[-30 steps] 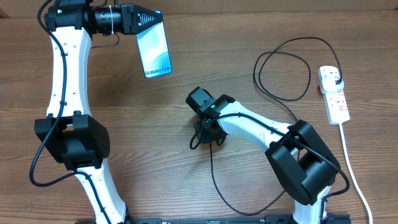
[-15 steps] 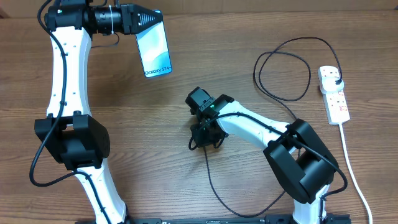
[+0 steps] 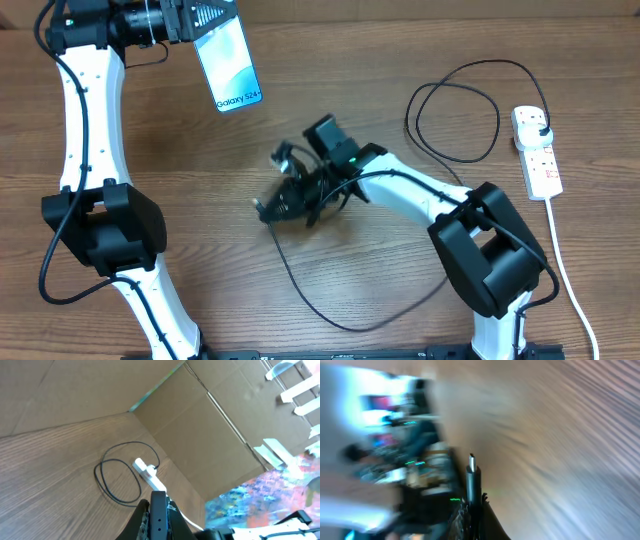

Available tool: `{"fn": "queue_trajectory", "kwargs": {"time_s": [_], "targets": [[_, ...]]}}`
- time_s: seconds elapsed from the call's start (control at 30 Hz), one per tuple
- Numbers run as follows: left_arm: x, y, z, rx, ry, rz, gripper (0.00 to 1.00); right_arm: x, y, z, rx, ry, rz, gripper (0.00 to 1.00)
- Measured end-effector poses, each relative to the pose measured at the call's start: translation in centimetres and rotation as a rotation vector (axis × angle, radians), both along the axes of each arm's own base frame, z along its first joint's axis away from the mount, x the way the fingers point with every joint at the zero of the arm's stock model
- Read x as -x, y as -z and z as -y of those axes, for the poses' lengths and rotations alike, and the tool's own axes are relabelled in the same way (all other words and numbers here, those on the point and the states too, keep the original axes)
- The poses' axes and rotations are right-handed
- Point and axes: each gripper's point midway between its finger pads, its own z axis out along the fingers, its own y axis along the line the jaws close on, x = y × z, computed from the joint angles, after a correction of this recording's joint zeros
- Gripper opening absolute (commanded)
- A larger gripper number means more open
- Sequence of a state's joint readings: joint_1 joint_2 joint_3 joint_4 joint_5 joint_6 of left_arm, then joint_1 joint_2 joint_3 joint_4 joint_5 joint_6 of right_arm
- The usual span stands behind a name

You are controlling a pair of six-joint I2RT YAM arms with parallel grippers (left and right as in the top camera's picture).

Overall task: Plug charger to phone and switch on socket
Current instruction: 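Lift the plug with the right gripper and turn it upward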

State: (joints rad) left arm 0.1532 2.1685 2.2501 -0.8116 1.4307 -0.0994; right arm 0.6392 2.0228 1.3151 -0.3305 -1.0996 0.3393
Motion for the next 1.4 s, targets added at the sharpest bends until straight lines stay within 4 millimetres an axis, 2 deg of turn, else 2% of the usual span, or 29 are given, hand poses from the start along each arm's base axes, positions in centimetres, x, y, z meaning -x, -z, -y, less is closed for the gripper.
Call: {"fn": "queue_trajectory", "kwargs": {"time_s": [0.27,0.37,0.53,0.73,0.9,1.4], "targets": [[-0.7,-1.2,0.0,0.023,-0.001,0.0,0.04,-5.0,-7.4,-0.2,-0.29,0.039,0.06,0.04],[-1.3,-2.0,-0.1,0.04,-0.02,-0.037,0.04,-6.3,-10.2,-0.1,-0.37,0.057,0.109,0.04],[-2.3,-2.6,-0.4,0.076,-0.075,-0.164,0.04,-7.5,-13.0,0.0,-0.436,0.106,0.125,0.04],[-2.9,-3.0,-0.5,0.112,-0.107,-0.268,0.04,-8.7,-14.4,0.4,-0.459,0.172,0.093,0.04],[-2.7,-3.0,-0.5,0.119,-0.096,-0.285,0.04,-9.1,-15.6,0.9,-0.501,0.183,0.13,0.04],[-1.5,-2.9,-0.1,0.121,-0.029,-0.273,0.04,-8.4,-16.0,1.1,-0.523,0.138,0.182,0.04]]}}
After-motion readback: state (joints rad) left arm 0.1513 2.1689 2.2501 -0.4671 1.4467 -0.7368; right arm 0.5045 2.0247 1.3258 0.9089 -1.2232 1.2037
